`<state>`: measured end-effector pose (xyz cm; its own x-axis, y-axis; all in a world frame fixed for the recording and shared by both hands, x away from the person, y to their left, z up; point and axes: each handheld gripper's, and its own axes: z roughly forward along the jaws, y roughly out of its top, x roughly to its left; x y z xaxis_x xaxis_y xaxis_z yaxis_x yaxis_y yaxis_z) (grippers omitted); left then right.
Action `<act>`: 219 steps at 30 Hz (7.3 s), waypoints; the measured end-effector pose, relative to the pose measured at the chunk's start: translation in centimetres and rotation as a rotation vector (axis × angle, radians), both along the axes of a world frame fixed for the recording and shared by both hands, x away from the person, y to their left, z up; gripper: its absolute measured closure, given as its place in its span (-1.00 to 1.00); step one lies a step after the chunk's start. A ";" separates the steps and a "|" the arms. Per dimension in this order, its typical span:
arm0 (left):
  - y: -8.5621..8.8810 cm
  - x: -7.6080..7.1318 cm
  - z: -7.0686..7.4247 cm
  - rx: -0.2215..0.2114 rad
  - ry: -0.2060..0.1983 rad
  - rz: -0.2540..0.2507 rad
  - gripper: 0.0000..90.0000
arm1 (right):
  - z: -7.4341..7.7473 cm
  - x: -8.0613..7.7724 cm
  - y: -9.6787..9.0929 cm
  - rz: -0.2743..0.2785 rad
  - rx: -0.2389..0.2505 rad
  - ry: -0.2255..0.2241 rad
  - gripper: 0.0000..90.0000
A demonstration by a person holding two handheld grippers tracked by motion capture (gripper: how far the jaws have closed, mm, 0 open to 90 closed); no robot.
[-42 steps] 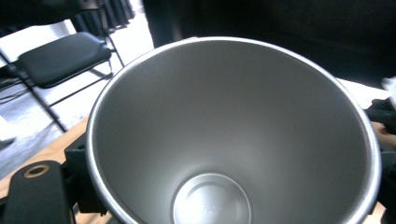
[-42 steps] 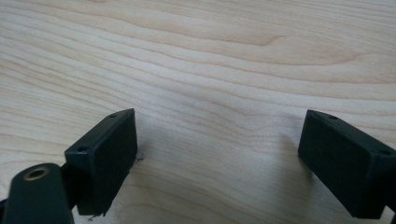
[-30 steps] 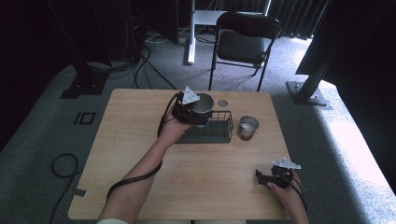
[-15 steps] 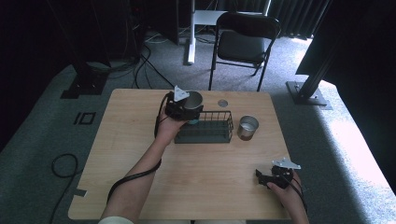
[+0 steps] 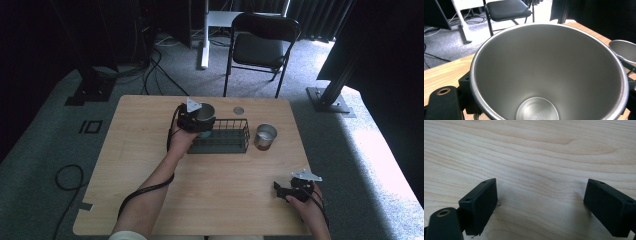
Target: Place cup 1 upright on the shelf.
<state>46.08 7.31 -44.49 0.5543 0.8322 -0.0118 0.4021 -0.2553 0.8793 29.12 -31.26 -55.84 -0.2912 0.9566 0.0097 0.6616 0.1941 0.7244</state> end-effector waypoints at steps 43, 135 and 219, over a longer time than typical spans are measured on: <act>1.7 -1.9 -0.9 0.015 0.034 -0.101 -0.99 | 0.0 0.0 0.0 0.000 0.000 0.000 -0.75; 15.0 -10.9 -8.0 0.073 0.152 0.056 -0.98 | 0.0 0.0 0.0 0.000 0.000 0.000 -0.75; 20.0 -13.8 -11.1 0.152 0.280 0.300 -0.98 | 0.0 0.3 -0.1 0.017 -0.002 0.000 -0.75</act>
